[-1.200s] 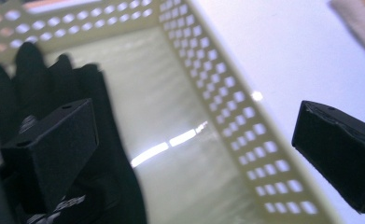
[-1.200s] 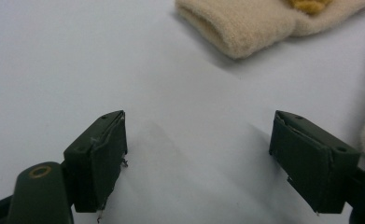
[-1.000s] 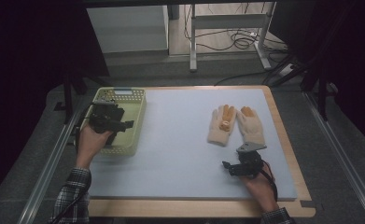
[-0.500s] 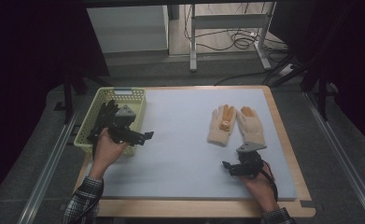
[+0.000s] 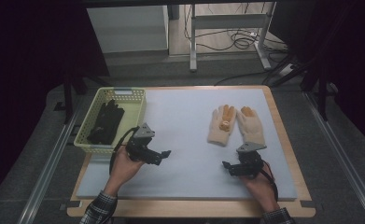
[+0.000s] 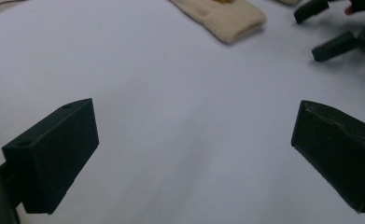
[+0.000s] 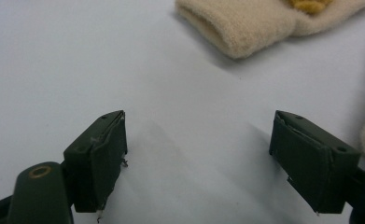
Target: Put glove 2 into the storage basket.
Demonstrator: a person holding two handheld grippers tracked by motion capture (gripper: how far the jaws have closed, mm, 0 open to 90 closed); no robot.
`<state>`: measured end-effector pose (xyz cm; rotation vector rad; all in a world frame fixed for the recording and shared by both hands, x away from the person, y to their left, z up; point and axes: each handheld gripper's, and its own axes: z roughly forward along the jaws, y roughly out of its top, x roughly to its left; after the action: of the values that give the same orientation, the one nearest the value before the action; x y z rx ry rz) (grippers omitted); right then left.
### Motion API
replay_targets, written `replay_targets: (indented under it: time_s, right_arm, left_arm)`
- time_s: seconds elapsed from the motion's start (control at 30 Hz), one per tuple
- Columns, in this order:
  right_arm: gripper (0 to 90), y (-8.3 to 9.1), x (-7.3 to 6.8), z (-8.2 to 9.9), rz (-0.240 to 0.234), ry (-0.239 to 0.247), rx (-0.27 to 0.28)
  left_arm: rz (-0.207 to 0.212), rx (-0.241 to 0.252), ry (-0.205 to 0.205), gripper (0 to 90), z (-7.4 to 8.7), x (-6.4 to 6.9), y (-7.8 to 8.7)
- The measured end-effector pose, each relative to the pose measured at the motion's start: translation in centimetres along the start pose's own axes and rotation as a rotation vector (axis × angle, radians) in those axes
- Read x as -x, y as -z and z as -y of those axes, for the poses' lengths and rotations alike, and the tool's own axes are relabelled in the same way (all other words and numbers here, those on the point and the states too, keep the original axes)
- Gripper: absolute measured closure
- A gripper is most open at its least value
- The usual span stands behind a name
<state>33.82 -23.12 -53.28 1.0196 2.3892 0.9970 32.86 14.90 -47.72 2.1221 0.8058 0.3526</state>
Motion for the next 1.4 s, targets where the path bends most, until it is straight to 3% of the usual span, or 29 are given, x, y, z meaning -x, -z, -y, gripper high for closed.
replay_targets:
  time_s: [0.13, 0.3, 0.63, 0.7, 1.1, 1.4]
  right_arm:
    - [18.6, 0.0, 0.0, 0.0, 0.001, 0.001, 0.0]
    - [18.6, 0.0, 0.0, 0.0, 0.0, 0.001, 0.0]
    - [18.2, 0.0, 0.0, 0.0, 0.001, 0.0, -0.001]
    - [18.2, 0.0, 0.0, 0.0, 0.001, 0.0, 0.0]
    - [18.9, 0.0, 0.0, 0.0, -0.003, -0.001, 0.0]
    - [30.0, 0.4, 0.2, 0.0, 0.001, -0.002, 0.006]
  left_arm:
    - [-0.001, -0.024, -0.027, 1.0, 1.0, 1.2, -1.4]
    - [0.016, -0.051, -0.012, 1.0, 2.7, 2.0, -2.7]
    - [-0.046, -0.125, 0.031, 0.7, 6.1, 1.7, -3.9]
    - [-0.041, -0.122, 0.052, 1.5, 6.2, 1.6, -3.8]
    - [-0.042, -0.122, 0.055, 1.3, 6.3, 1.6, -3.9]
    - [-0.042, -0.121, 0.052, 1.3, 6.3, 1.6, -3.9]
